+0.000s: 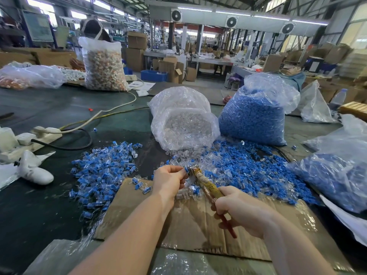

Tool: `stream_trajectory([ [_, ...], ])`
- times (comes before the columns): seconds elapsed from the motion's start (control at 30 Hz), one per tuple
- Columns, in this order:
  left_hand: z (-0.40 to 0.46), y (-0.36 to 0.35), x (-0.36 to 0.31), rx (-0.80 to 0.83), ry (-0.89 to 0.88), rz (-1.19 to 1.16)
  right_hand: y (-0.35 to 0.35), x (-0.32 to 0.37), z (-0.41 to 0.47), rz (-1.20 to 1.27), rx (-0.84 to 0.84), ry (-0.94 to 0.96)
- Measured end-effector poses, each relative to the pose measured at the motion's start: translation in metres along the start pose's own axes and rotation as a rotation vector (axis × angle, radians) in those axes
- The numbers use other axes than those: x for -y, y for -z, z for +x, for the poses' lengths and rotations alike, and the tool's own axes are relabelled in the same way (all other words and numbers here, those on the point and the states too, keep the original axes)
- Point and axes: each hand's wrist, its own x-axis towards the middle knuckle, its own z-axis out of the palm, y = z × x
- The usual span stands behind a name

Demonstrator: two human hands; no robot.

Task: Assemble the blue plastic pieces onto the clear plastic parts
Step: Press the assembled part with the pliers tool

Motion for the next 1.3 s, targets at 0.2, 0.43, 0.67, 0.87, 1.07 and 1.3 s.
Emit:
stream_trajectory([
  [0.2,-0.001,0.001,-0.004,0.026,-0.001,0.032,0.002,-0.002,-0.001,0.01,0.011,-0.012],
  [0.43,-0.001,0.0,-0.004,0.083,0.024,0.02,0.004,-0.003,0.0,0.066,0.016,-0.027],
  [0.67,-0.001,0.0,-0.001,0.045,0.006,0.038,0.0,-0.003,-0.002,0.09,0.02,-0.01],
  [0.87,-0.001,0.001,-0.001,0.052,0.048,0.014,-0.004,-0.003,-0.004,0.082,0.027,0.008],
  [1.07,-0.001,0.0,0.0,0.02,0.02,0.045,-0.006,-0.003,-0.004,0.089,0.056,0.02],
  [1.3,-0.001,-0.002,0.002,0.01,0.028,0.047,-0.008,-0.001,-0.006,0.036,0.036,0.031],
])
